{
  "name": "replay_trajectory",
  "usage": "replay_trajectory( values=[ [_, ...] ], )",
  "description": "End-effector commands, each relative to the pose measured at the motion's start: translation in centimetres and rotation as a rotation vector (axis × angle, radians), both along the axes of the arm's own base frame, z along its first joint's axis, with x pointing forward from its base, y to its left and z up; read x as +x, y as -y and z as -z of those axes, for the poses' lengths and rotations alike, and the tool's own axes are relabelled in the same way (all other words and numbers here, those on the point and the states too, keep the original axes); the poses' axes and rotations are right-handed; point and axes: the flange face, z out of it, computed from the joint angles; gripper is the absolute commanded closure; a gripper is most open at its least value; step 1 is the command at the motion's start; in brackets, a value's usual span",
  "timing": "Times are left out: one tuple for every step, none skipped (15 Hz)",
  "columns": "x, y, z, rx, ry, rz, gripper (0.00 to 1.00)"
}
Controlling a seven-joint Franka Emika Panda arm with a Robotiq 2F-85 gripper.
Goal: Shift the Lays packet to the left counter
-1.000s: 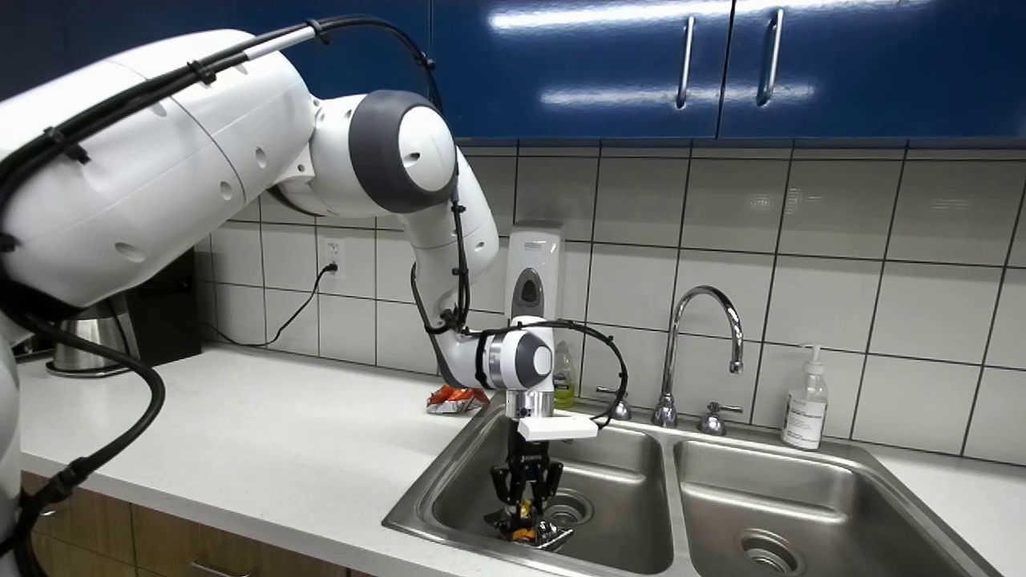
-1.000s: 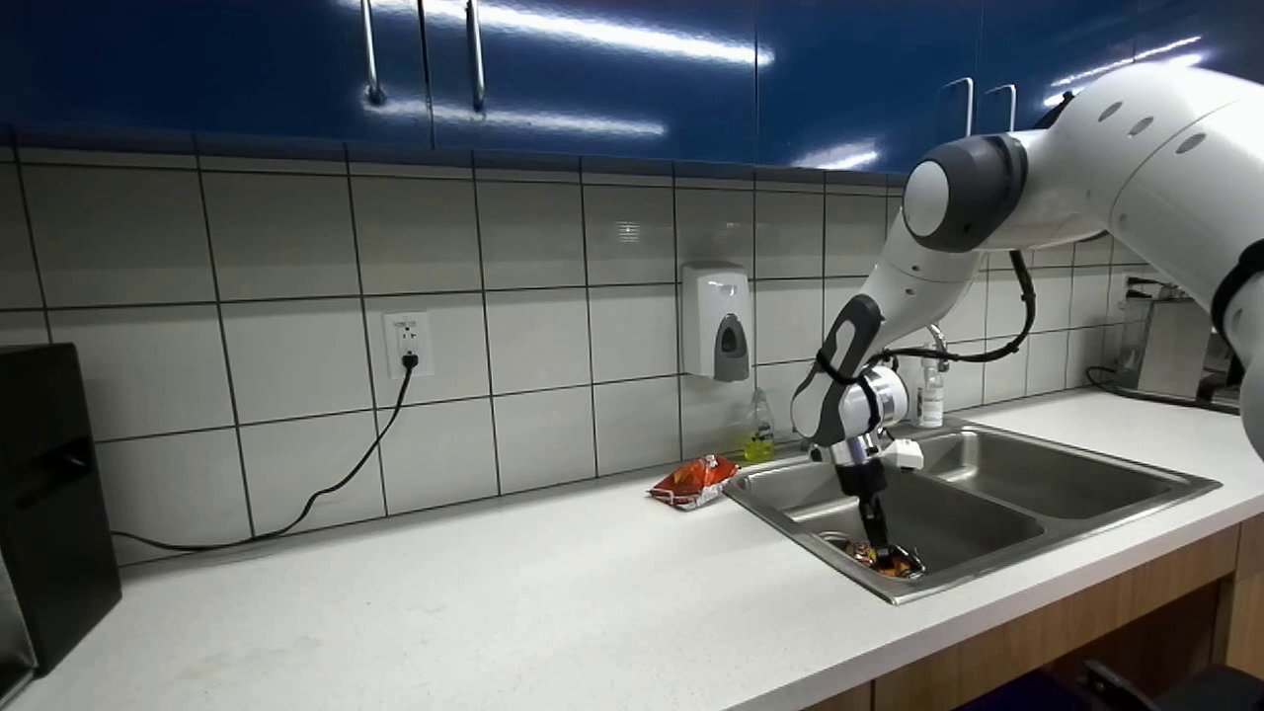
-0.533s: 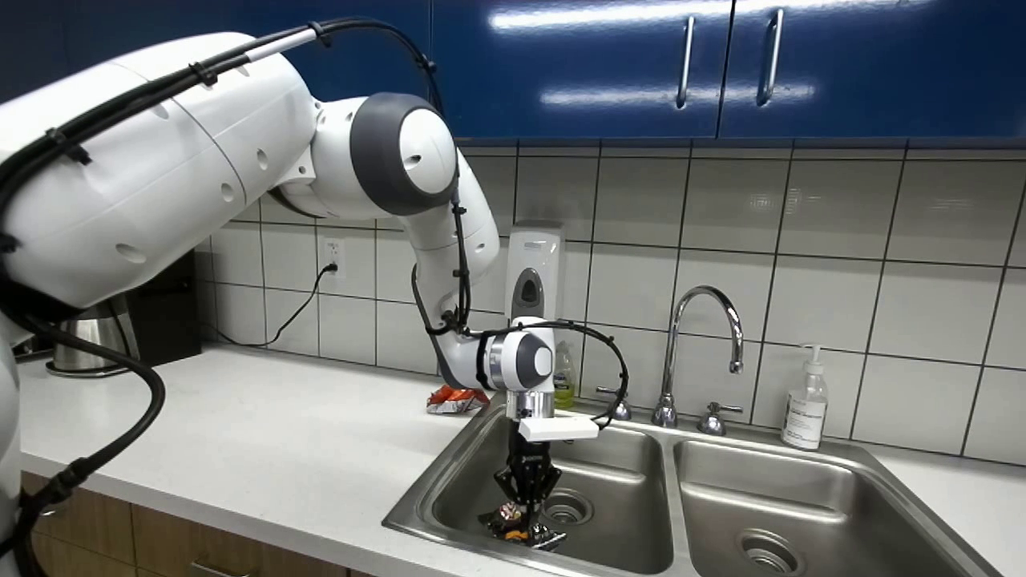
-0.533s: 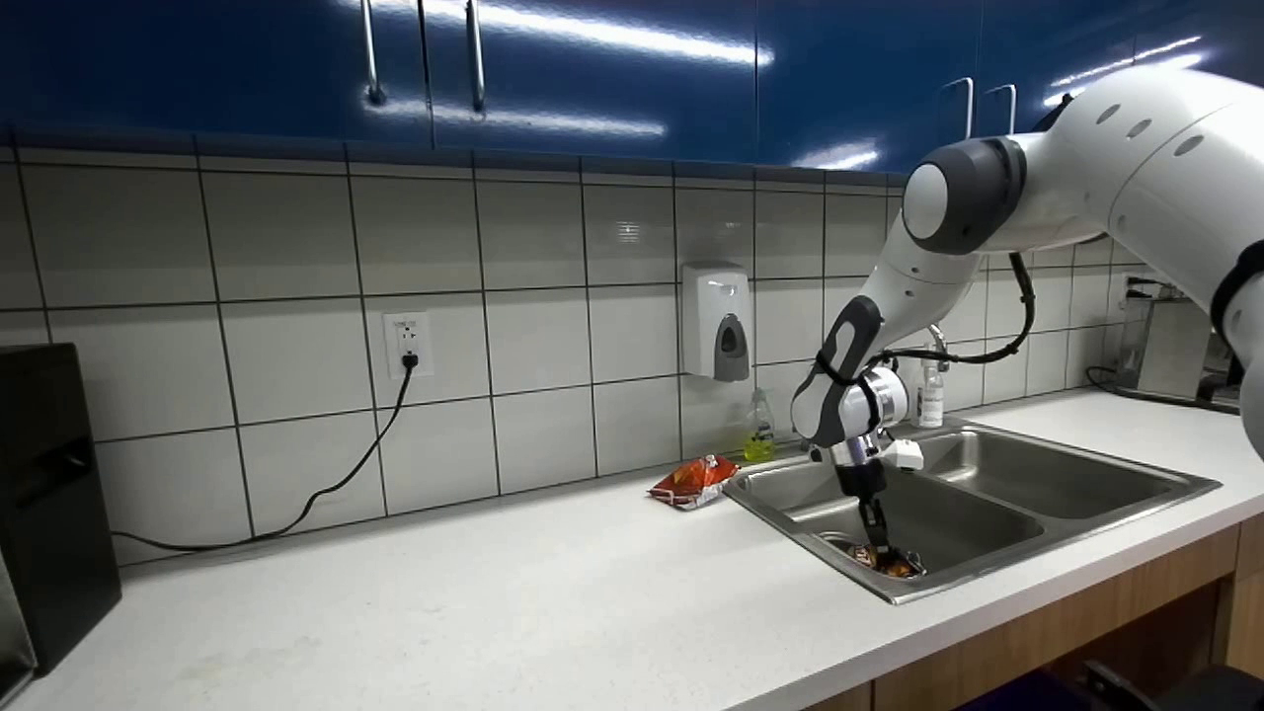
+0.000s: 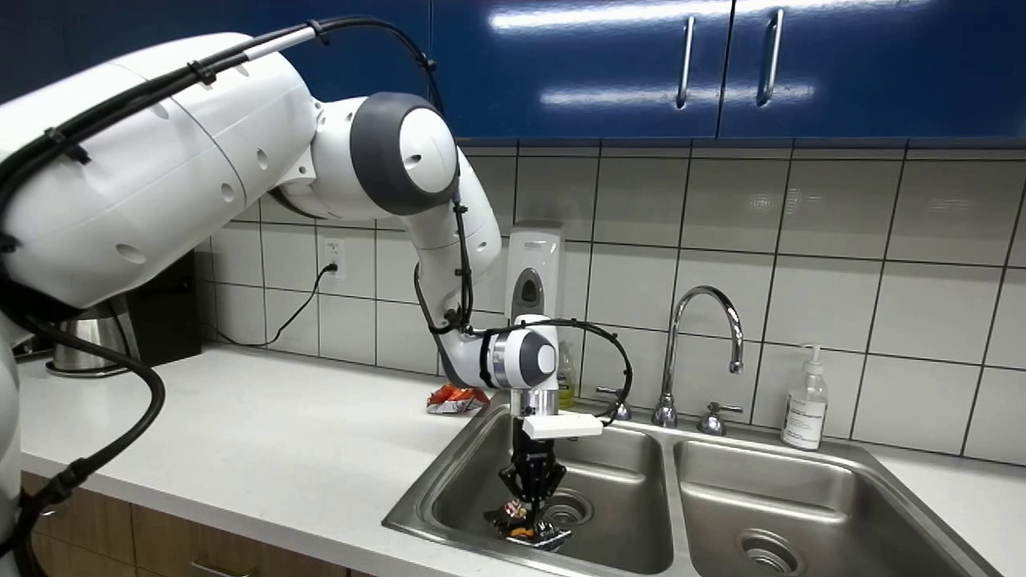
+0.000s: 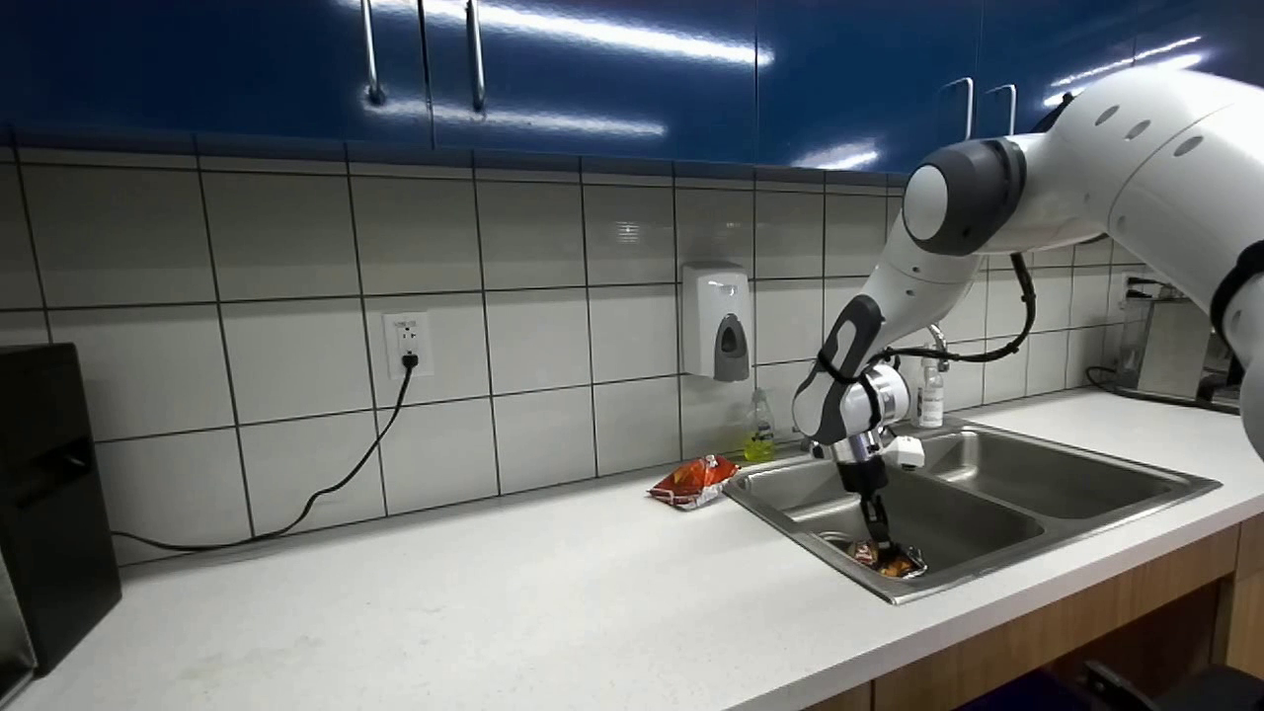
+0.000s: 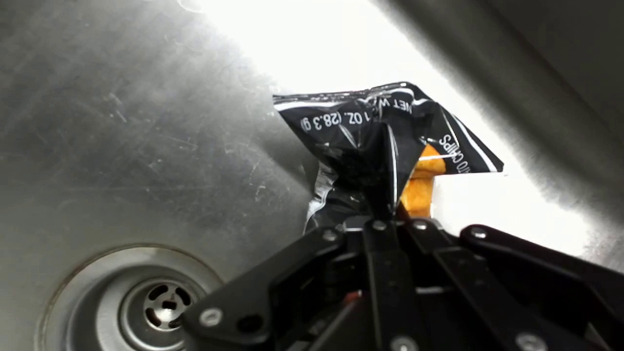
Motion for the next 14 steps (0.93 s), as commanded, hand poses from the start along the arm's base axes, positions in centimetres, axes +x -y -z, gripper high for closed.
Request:
replay_trajectory(
  values=[
    [0.1,0.2,-2.9,-0.025,0.013,0.021,1.00],
    [0.1,0.2,-3.6,-0.026,0.019,0.021,1.00],
    [0.1,0.1,-4.4,-0.029,0.029,0.024,1.00],
    [0.1,0.0,-5.4,-0.030,0.040,0.023,1.00],
    [0.0,-0.1,-6.5,-0.032,0.051,0.026,1.00],
    [0.0,-0.2,-7.4,-0.034,0.063,0.026,1.00],
    [-0.2,-0.3,-8.6,-0.038,0.074,0.033,1.00],
    [-0.5,-0.4,-9.7,-0.042,0.084,0.040,1.00],
    [-1.0,-0.5,-10.9,-0.043,0.094,0.055,1.00],
    [-1.5,-0.7,-12.0,-0.042,0.105,0.075,1.00],
    [-2.1,-0.9,-13.1,-0.045,0.119,0.098,1.00],
    [-2.8,-1.2,-14.3,-0.039,0.128,0.129,1.00],
    [-3.6,-1.5,-15.5,-0.033,0.138,0.167,1.00],
    [-4.3,-1.9,-16.6,-0.029,0.152,0.194,1.00]
  ],
)
